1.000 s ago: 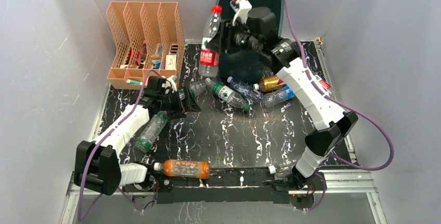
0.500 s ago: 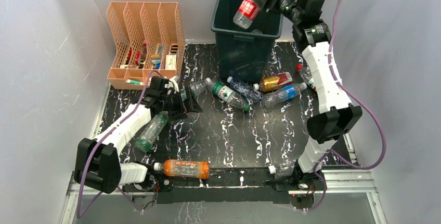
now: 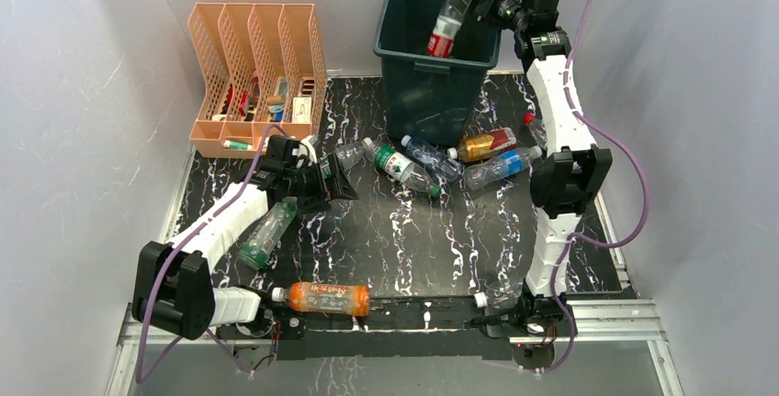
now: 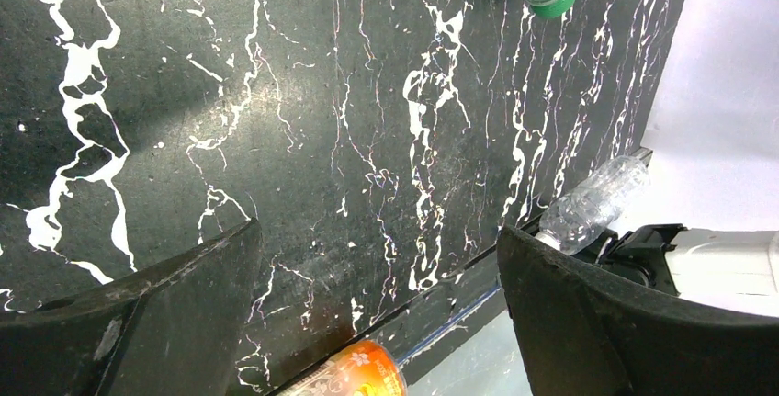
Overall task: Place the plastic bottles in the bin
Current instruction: Place the plastic bottle in the trash bin.
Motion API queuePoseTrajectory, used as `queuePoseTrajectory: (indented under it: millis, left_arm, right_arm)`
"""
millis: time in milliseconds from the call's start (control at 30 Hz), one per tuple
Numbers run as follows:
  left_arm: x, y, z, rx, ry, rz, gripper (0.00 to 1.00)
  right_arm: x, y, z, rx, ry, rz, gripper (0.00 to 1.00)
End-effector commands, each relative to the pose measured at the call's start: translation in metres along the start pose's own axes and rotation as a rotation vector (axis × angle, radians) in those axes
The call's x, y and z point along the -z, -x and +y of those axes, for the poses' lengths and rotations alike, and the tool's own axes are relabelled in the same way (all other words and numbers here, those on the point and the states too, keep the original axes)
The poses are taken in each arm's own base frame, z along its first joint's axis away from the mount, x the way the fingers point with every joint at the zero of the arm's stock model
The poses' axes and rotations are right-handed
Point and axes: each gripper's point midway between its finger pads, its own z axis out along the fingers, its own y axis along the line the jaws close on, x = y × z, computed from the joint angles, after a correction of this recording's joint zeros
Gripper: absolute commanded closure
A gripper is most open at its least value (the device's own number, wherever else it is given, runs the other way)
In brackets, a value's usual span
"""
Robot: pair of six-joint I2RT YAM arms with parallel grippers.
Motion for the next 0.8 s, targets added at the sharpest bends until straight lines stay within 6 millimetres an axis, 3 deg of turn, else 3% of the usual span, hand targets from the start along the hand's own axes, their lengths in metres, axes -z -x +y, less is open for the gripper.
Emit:
queuePoseTrajectory:
  millis: [0, 167, 267, 367, 467, 567, 633, 767]
  left_arm:
    - [0.004, 0.001, -0.006, -0.013, -0.003, 0.003, 0.02]
    - [0.007, 0.006, -0.008, -0.023, 0.001, -0.005, 0.02]
    - [0.009, 0.010, -0.012, -0.032, -0.001, -0.013, 0.02]
    - [0.010, 0.012, -0.015, -0.037, -0.010, -0.015, 0.02]
    - [0.012, 0.019, -0.017, -0.049, -0.003, -0.032, 0.02]
    - [0.016, 0.030, -0.020, -0.061, 0.000, -0.049, 0.02]
    - [0.019, 0.038, -0.021, -0.065, 0.007, -0.062, 0.02]
    - [0.030, 0.054, -0.019, -0.065, 0.016, -0.095, 0.02]
  right_arm:
    - [0.039, 0.037, 0.051, 0.086, 0.110, -0.065, 0.02]
    - [0.071, 0.034, 0.101, 0.150, 0.210, -0.049, 0.02]
    - [0.086, 0.001, 0.136, 0.177, 0.285, 0.023, 0.02]
    - [0.101, -0.049, 0.171, 0.185, 0.355, 0.140, 0.02]
    - [0.110, -0.127, 0.194, 0.190, 0.394, 0.314, 0.02]
    - [0.128, -0.201, 0.201, 0.217, 0.388, 0.470, 0.02]
    - [0.145, -0.237, 0.203, 0.213, 0.401, 0.540, 0.02]
    - [0.177, -0.284, 0.205, 0.217, 0.429, 0.623, 0.02]
